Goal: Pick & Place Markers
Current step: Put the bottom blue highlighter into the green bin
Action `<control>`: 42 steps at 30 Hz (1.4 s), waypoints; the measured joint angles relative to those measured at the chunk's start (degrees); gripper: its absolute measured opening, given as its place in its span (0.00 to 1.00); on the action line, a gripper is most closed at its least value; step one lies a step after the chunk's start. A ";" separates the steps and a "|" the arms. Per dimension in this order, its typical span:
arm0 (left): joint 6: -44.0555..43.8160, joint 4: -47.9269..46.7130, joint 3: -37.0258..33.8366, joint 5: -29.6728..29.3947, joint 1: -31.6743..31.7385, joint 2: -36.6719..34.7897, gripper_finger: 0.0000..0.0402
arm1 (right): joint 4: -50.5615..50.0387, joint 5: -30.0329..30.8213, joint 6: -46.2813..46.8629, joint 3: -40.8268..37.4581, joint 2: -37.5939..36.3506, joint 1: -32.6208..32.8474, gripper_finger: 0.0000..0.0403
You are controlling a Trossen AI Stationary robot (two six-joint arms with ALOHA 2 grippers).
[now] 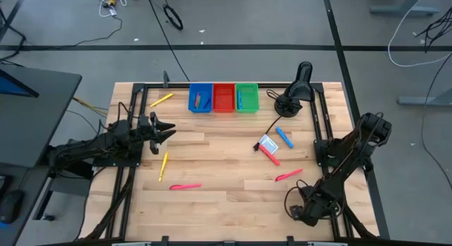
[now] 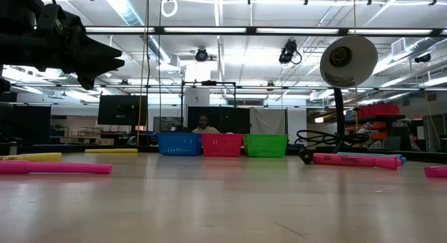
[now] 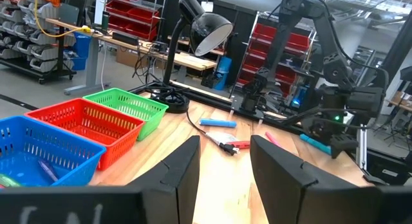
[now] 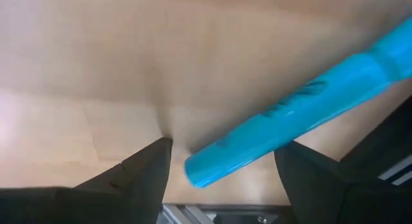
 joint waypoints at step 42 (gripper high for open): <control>0.00 0.00 0.01 0.00 0.00 -0.01 0.35 | -5.78 1.86 1.11 0.25 -2.40 -9.82 0.69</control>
